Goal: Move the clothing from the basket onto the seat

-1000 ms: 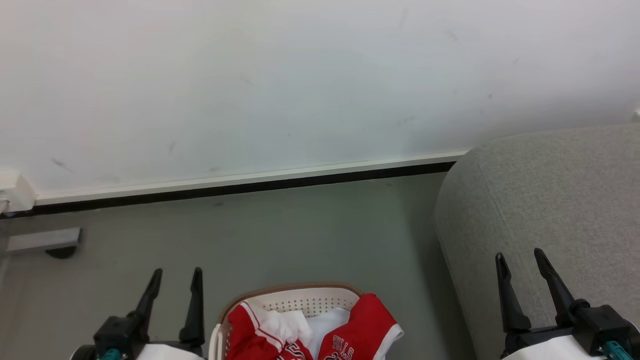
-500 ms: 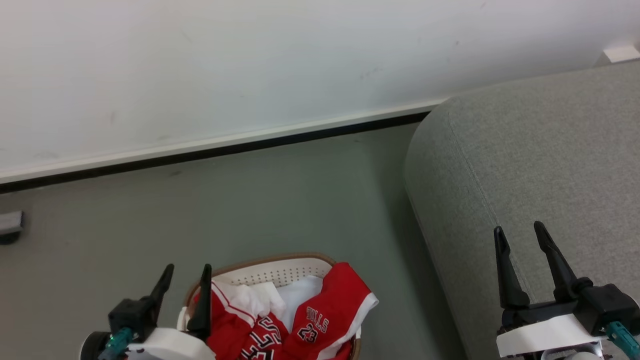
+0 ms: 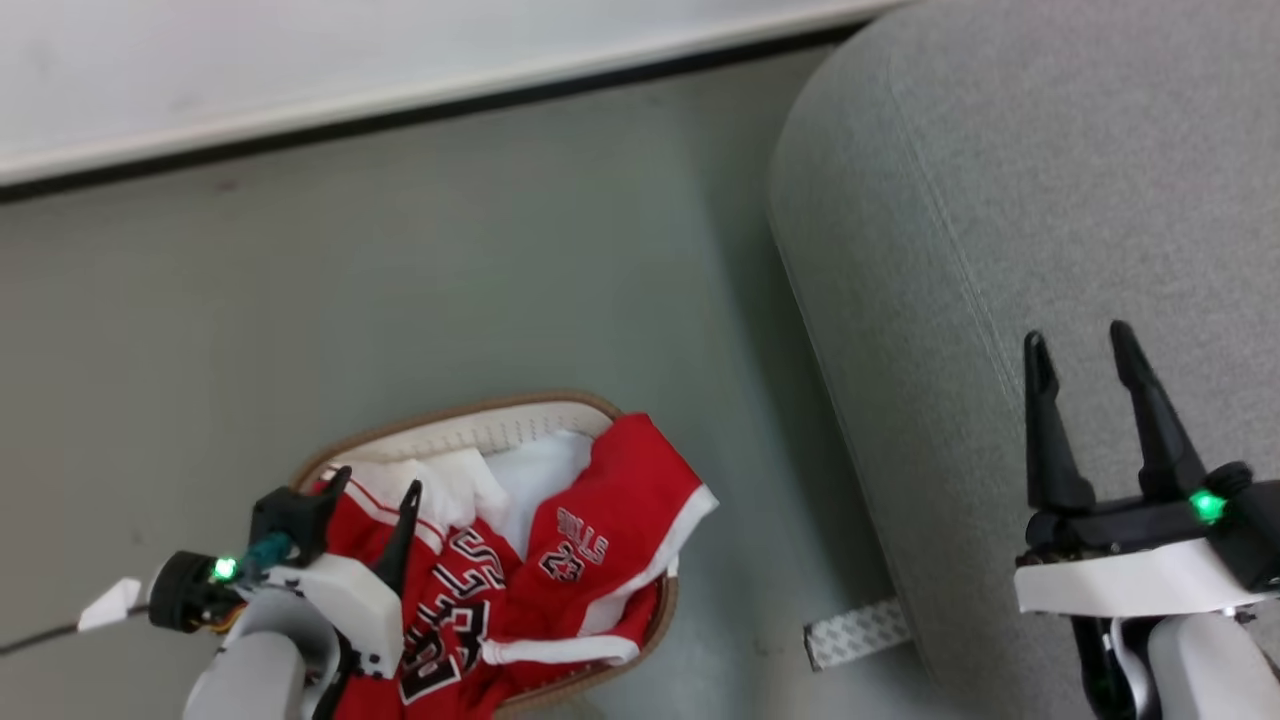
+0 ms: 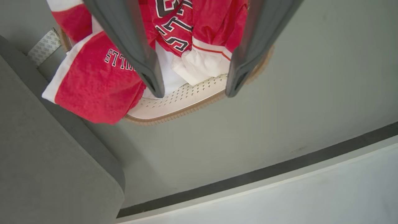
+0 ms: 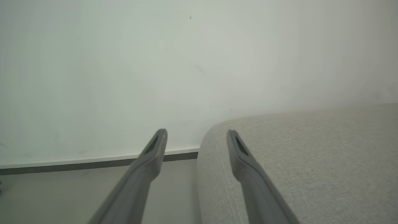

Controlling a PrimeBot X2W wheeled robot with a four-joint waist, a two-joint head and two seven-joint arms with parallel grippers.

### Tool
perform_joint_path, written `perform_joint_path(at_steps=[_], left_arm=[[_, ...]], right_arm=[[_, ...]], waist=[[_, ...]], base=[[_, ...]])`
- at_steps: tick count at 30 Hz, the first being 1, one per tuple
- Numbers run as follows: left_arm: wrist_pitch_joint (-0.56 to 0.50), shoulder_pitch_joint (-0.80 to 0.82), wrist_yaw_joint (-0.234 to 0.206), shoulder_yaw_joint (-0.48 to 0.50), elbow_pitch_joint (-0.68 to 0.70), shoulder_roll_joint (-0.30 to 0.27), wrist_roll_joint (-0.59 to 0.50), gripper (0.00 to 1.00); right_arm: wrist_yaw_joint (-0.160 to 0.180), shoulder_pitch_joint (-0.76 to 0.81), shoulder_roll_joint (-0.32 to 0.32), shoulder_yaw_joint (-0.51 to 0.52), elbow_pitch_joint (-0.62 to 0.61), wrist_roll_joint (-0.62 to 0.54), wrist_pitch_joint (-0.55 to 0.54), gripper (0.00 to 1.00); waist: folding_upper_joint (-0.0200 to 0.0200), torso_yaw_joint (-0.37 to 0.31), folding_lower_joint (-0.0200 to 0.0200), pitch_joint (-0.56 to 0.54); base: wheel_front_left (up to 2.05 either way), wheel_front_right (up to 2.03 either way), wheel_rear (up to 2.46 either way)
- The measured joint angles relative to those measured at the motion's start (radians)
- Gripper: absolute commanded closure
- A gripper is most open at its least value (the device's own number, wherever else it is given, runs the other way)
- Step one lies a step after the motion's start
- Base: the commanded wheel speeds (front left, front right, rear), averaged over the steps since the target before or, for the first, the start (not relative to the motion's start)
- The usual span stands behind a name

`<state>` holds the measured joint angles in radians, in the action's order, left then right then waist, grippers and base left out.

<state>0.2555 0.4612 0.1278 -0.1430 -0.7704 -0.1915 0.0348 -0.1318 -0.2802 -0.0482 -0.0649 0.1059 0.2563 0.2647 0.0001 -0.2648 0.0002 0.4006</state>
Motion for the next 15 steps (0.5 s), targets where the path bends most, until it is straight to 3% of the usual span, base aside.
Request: perform_joint_path(at_steps=[3,15], left_arm=[[-0.022,0.062,0.002,-0.04,-0.098,-0.018,0.002,0.0],[-0.155,0.243,0.004,-0.26,-0.368,-0.095,0.092,0.0]], right_arm=[[0.0,-0.02,-0.001,0.005,-0.02,0.067,0.0,0.0],[0.0,-0.084,-0.001,0.001,-0.134,0.102,0.0,0.0]], waist=[[0.0,-0.017,0.0,0.052],[0.0,-0.098,0.0,0.219]], base=[[0.0,0.0,0.0],[0.0,0.0,0.0]])
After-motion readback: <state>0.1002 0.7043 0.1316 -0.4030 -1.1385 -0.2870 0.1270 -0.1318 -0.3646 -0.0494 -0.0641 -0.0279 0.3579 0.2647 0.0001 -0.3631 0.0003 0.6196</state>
